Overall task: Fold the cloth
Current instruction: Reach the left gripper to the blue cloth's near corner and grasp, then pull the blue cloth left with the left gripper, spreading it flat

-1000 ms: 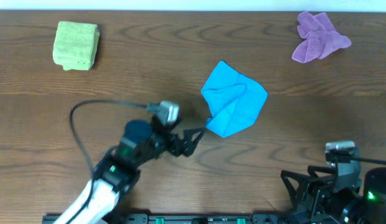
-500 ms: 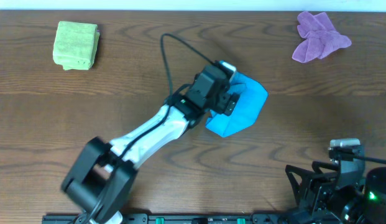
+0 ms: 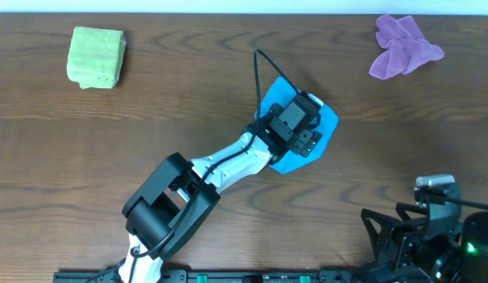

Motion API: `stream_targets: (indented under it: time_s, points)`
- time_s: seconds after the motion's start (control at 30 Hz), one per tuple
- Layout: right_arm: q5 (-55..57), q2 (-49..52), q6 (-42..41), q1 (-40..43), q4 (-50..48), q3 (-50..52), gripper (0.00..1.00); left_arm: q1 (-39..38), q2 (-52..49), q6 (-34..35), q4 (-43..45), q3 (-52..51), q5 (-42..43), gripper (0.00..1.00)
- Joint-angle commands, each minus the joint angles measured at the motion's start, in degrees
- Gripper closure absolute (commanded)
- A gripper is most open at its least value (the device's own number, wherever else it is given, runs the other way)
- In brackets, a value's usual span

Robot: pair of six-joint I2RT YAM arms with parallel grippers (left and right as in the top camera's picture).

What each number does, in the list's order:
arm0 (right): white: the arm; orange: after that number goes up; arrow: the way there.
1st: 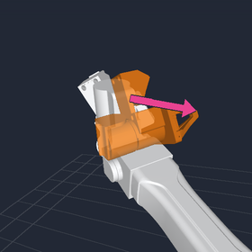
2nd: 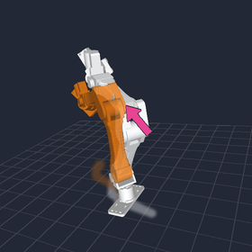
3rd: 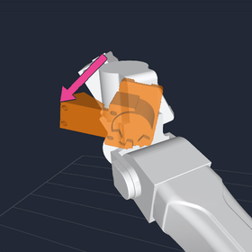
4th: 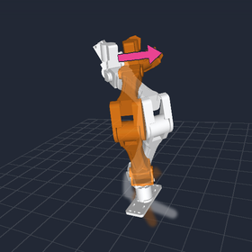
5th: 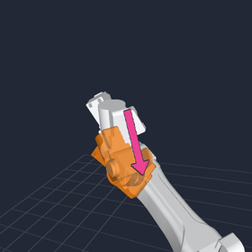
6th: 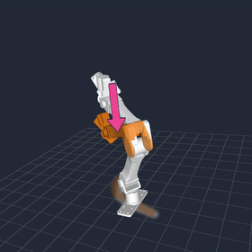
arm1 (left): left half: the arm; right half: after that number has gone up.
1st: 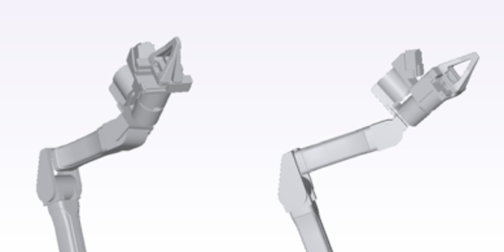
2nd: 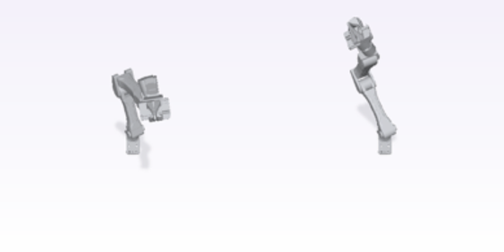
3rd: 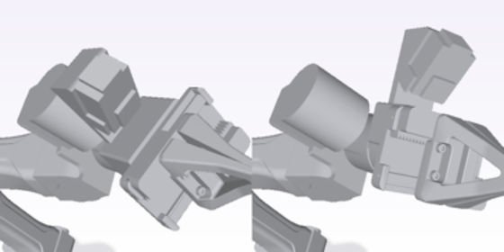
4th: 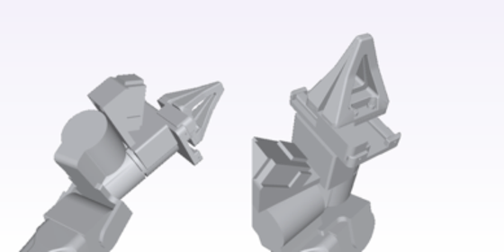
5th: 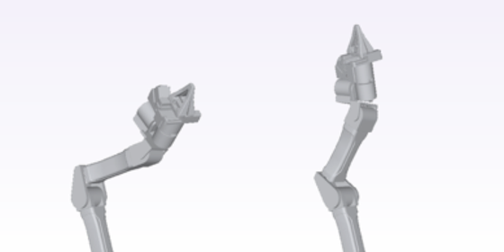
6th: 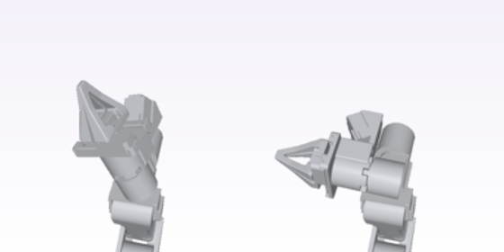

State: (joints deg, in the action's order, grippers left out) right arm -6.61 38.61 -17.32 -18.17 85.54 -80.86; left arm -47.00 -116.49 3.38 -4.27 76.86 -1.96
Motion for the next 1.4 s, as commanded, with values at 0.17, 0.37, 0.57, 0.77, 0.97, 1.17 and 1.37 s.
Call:
stream_targets:
  time_s: [0.17,0.37,0.57,0.77,0.97,1.17,1.37]
  points:
    - [0.37,-0.09,1.11,-0.39,0.17,0.04,0.34,0.72,-1.53,2.21,0.22,1.29,-1.64,0.27]
    - [0.37,-0.09,1.11,-0.39,0.42,0.04,0.35,0.96,-4.52,2.19,0.48,1.29,-1.62,0.28]
    - [0.37,-0.09,1.11,-0.39,0.42,0.04,0.36,0.96,-4.81,2.19,0.57,1.29,-1.62,0.6]
    - [0.37,-0.09,1.11,-0.39,0.42,0.04,0.36,0.96,-4.81,2.21,0.48,1.29,-1.64,0.94]
    - [0.42,-0.09,1.11,-0.39,0.61,0.04,0.36,0.96,-4.0,2.23,-1.36,1.31,-4.85,0.95]
    - [0.42,-0.09,1.11,-0.39,0.55,0.04,0.37,0.98,3.98,2.23,-9.07,1.31,-20.09,0.95]
    - [0.39,-0.09,1.09,-0.39,0.35,0.04,0.37,2.71,6.93,17.88,-24.87,1.31,-32.98,0.95]
